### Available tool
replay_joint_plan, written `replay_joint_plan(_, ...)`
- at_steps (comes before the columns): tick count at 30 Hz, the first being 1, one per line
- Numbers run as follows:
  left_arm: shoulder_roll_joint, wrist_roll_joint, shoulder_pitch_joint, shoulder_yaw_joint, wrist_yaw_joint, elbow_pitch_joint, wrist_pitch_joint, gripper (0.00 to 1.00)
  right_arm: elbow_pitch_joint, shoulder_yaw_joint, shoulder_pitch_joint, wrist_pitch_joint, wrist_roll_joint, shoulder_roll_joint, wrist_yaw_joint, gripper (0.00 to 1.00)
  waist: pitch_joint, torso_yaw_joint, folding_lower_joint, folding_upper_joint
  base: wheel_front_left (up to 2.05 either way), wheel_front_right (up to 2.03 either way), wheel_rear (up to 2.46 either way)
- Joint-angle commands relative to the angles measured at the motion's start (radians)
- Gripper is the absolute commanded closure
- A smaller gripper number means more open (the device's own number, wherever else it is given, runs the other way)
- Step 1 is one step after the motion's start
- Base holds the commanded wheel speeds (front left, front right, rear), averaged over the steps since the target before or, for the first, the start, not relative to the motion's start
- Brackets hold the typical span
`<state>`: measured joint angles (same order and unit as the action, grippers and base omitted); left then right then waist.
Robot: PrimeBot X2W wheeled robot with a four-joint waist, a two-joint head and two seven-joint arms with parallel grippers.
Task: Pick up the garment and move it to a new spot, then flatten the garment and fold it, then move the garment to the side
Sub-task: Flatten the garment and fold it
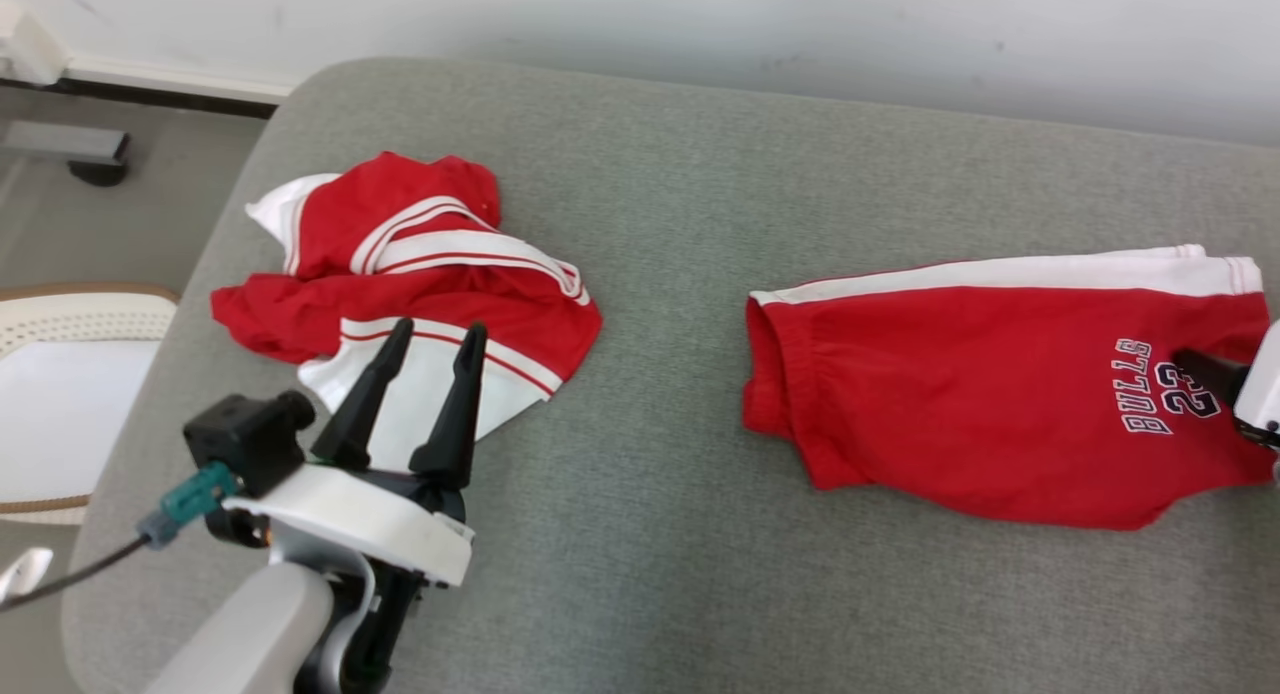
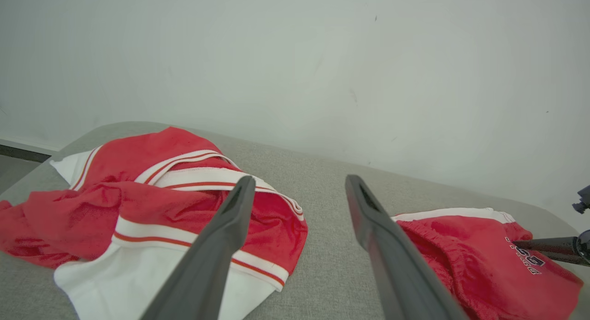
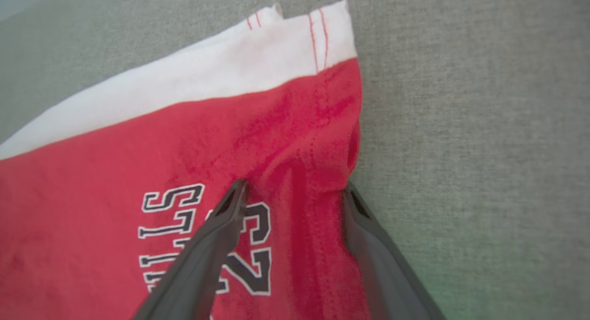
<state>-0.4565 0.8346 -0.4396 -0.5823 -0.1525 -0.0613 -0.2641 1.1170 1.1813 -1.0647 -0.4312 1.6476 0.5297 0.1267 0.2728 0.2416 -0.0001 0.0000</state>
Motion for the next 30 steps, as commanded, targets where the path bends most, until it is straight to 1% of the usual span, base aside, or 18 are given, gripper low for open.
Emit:
replay_joint_plan(1, 0.008, -0.011, 0.019, 0.011, 0.003, -0.002, 0.0, 0.0, -0.02, 0.008, 0.02, -0.018, 0.014, -0.043, 0.007, 0.0, 0.0, 0.008, 0.0001, 0.0, 0.0, 0.0, 0.0)
replay_joint_plan(3, 0.027, -0.06, 0.041, 0.042, 0.011, -0.01, 0.0, 0.0, -0.028, 0.012, 0.015, -0.032, 0.009, -0.047, 0.007, 0.0, -0.002, 0.018, 0.0001, 0.0, 0.0, 0.0, 0.0)
replay_joint_plan(5, 0.064, -0.085, 0.067, 0.073, 0.022, -0.014, 0.0, 0.0, -0.028, 0.014, 0.021, -0.045, 0.007, -0.047, 0.007, 0.0, -0.007, 0.029, 0.0001, 0.0, 0.0, 0.0, 0.0)
replay_joint_plan(6, 0.08, -0.099, 0.082, 0.089, 0.029, -0.016, 0.0, 0.0, -0.026, 0.017, 0.025, -0.052, 0.005, -0.047, 0.007, 0.02, -0.011, 0.034, 0.0001, 0.0, 0.0, 0.0, 0.0)
replay_joint_plan(7, 0.091, -0.114, 0.095, 0.103, 0.037, -0.02, 0.0, 0.0, -0.023, 0.02, 0.026, -0.054, -0.002, -0.046, 0.007, 0.55, -0.014, 0.038, 0.0001, 0.0, 0.0, 0.0, 0.0)
replay_joint_plan(8, 0.101, -0.13, 0.106, 0.117, 0.045, -0.025, 0.0, 0.0, -0.019, 0.023, 0.026, -0.05, -0.009, -0.043, 0.007, 0.8, -0.018, 0.041, 0.0001, 0.0, 0.0, 0.0, 0.0)
replay_joint_plan(9, 0.113, -0.146, 0.116, 0.128, 0.052, -0.03, 0.0, 0.0, -0.014, 0.025, 0.028, -0.042, -0.012, -0.04, 0.007, 1.0, -0.022, 0.044, 0.0001, 0.0, 0.0, 0.0, 0.0)
replay_joint_plan(13, 0.156, -0.211, 0.15, 0.167, 0.079, -0.052, 0.0, 0.0, -0.006, 0.027, 0.036, -0.014, -0.029, -0.027, 0.006, 1.0, -0.043, 0.041, 0.0001, 0.0, 0.0, 0.0, 0.0)
replay_joint_plan(18, 0.2, -0.269, 0.187, 0.219, 0.106, -0.069, 0.0, 0.0, -0.031, 0.018, 0.046, 0.049, -0.04, -0.023, 0.005, 1.0, -0.077, 0.005, 0.0001, 0.0, 0.0, 0.0, 0.0)
replay_joint_plan(24, 0.232, -0.343, 0.227, 0.269, 0.139, -0.073, 0.0, 0.0, -0.072, 0.008, 0.091, 0.106, -0.038, -0.009, 0.004, 1.0, -0.126, -0.069, 0.0001, 0.0, 0.0, 0.0, 0.0)
replay_joint_plan(30, 0.249, -0.41, 0.259, 0.311, 0.155, -0.067, 0.0, 0.0, -0.131, -0.008, 0.133, 0.152, -0.032, 0.013, 0.004, 1.0, -0.152, -0.165, 0.0001, 0.0, 0.0, 0.0, 0.0)
